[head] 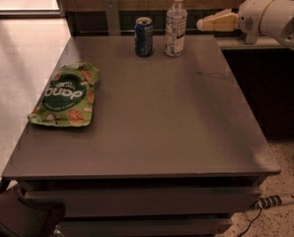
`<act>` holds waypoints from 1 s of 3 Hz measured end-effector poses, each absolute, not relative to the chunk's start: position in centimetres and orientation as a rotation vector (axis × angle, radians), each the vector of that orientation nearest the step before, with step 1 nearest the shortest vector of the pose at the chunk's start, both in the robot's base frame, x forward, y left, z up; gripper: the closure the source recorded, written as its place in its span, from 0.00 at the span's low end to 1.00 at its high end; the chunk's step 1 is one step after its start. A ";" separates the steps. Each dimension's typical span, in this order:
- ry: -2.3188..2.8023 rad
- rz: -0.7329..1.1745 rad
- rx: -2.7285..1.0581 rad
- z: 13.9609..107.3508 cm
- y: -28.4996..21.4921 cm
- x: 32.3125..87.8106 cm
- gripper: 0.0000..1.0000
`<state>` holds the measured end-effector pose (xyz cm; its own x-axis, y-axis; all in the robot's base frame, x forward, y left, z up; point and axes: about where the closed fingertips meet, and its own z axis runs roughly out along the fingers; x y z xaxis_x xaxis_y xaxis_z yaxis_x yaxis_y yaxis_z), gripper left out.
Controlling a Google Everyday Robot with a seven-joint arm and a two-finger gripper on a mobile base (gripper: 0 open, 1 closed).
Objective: Move blue plastic bottle near green rice chip bag
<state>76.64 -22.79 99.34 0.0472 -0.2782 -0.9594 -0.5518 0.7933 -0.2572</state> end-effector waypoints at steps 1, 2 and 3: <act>1.514 0.284 -0.670 98.3 -22.0 79.7 0.00; 1.493 0.325 -0.664 97.4 -21.0 81.9 0.00; 1.476 0.397 -0.669 96.1 -18.9 83.7 0.00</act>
Offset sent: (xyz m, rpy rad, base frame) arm 0.0839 0.0229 -0.0293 0.1257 -0.0296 0.0767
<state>83.68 -18.93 96.15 0.0789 -0.1524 -0.9852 -0.6261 0.7615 -0.1679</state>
